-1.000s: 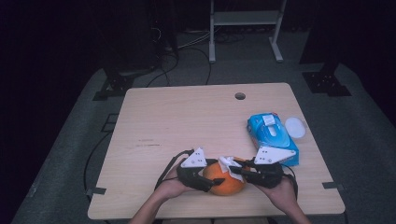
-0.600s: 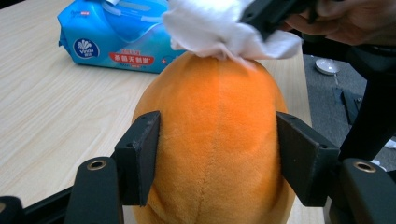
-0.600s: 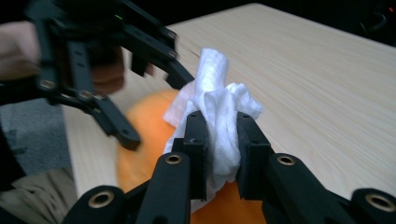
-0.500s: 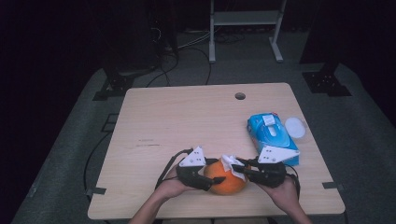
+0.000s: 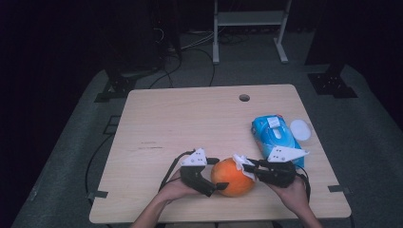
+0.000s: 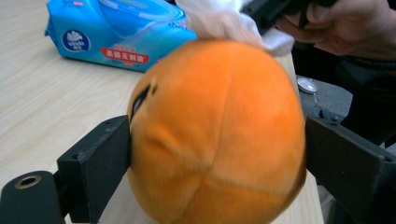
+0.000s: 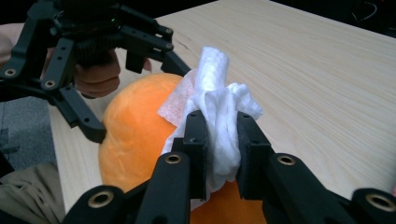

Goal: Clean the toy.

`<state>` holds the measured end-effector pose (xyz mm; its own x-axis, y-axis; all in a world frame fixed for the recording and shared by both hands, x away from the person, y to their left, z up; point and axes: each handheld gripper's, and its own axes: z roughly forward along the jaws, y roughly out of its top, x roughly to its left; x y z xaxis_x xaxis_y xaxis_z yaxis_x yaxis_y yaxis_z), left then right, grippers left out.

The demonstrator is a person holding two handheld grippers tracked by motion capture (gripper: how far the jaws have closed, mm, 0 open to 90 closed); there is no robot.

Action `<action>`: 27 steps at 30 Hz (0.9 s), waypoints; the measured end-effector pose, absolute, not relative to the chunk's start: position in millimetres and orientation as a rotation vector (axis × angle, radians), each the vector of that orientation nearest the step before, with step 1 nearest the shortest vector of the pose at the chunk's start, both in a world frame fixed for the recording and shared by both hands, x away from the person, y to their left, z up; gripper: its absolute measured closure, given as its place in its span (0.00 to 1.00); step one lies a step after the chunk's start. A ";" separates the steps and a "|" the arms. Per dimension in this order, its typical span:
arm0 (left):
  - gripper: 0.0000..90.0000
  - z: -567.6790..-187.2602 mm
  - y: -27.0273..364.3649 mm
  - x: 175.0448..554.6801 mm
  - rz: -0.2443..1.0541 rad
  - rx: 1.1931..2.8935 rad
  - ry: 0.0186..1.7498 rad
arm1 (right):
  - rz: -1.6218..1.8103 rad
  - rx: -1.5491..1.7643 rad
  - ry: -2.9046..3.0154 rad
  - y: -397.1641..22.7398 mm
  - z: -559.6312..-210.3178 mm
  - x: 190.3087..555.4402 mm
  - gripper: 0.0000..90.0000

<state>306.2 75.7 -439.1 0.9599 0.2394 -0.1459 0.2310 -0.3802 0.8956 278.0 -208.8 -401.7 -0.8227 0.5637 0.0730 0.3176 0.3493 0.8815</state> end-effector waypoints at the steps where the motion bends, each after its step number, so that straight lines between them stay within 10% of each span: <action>1: 0.16 -439.2 75.8 305.5 0.010 1.973 0.336 | 1.467 0.803 2.369 -210.3 -402.4 279.1 0.84; 9: 0.39 -421.7 68.2 291.8 0.162 1.997 0.299 | 1.570 0.759 2.337 -200.2 -389.5 270.6 0.85; 27: 0.42 -404.6 77.2 290.9 0.188 1.995 0.332 | 1.609 0.756 2.330 -194.2 -389.2 270.5 0.85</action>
